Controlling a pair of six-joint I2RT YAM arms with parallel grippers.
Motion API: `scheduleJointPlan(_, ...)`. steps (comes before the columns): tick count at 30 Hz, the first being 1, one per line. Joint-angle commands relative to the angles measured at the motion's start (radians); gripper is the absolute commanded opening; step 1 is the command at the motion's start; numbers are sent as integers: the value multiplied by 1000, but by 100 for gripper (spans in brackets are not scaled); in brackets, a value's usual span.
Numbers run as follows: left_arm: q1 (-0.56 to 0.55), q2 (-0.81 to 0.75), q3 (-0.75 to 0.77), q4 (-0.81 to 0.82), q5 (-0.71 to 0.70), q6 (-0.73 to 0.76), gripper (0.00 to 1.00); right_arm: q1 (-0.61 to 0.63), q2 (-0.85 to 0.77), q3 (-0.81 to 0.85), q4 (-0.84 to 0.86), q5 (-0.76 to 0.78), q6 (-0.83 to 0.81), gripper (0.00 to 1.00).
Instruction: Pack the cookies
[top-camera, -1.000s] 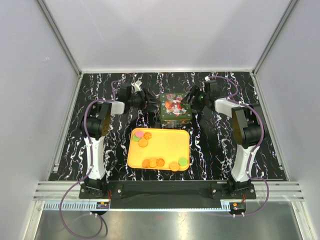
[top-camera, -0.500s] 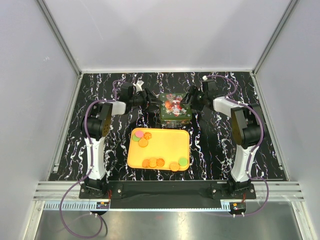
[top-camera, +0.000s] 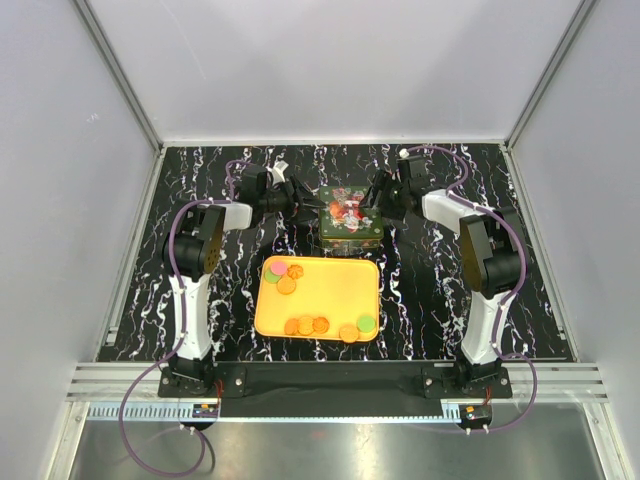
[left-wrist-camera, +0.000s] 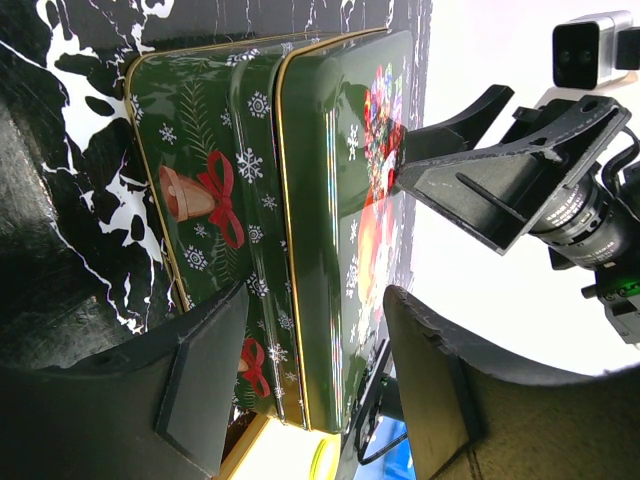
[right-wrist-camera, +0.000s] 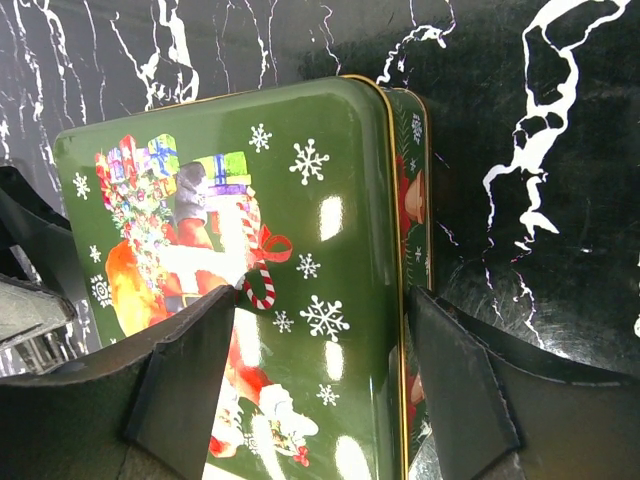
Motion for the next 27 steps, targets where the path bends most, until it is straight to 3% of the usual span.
scheduleJointPlan(1,-20,-59,2,33,-1,9,62,32,-54,49,-23,15,-35,77)
scheduleJointPlan(24,-40,-57,7,-10,-22,36,61,72,-35,109,-105,49,-83,84)
scheduleJointPlan(27,-38,-59,7,-14,-19,41,61,54,-28,114,-113,0,-76,85)
